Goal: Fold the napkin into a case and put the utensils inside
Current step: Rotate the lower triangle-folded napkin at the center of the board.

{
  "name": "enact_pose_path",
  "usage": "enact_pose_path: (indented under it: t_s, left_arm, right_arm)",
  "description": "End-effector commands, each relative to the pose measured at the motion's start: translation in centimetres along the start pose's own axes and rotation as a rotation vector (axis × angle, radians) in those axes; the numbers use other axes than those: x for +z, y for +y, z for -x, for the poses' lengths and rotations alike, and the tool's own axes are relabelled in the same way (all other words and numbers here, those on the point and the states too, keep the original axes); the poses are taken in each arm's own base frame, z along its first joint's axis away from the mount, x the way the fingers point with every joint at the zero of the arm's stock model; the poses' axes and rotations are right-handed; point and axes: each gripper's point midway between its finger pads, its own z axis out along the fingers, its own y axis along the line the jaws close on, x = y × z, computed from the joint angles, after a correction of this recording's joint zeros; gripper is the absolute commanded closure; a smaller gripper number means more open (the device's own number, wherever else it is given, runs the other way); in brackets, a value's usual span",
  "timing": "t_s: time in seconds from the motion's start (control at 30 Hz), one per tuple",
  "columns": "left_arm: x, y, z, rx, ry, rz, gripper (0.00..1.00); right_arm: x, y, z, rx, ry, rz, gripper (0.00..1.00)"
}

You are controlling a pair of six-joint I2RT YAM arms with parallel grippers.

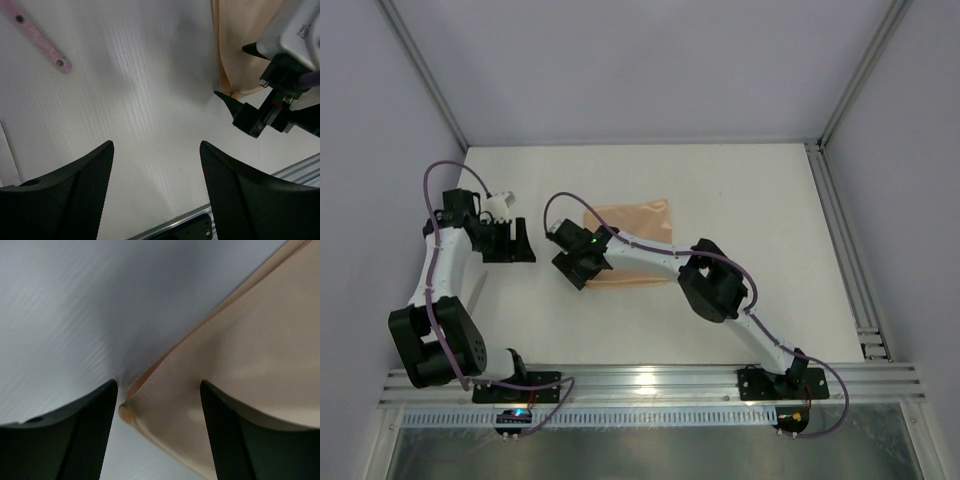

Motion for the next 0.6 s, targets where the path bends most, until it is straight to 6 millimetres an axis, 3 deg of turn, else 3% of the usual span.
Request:
enact_pose_path:
  t_s: [0.0, 0.2, 0.4, 0.53, 0.57]
  left_arm:
    - [-0.6, 0.1, 0.7, -0.003, -0.049, 0.012, 0.28]
    - [-0.6, 0.0, 0.8, -0.003, -0.046, 0.009, 0.28]
    - [-0.6, 0.0, 0.9, -0.003, -0.039, 0.004, 0.28]
    - [-0.6, -0.1, 1.3, 0.004, -0.047, -0.006, 0.29]
    - [-0.6, -0.2, 1.5, 0.008, -0.051, -0.015, 0.29]
  right_arm:
    - [-0.9, -2.0, 1.3, -0.017, -0.014, -0.085, 0.28]
    - [0.0, 1.1, -1.3, -0.096, 0.039, -0.048, 0.34]
    - [-1.2, 1.7, -3.7, -0.101, 0.073, -0.069, 0.40]
    - [-2.3, 1.4, -4.9, -0.075, 0.075, -0.065, 0.59]
    - [-3.0, 1.4, -4.6, -0.064, 0.060, -0.059, 0.69]
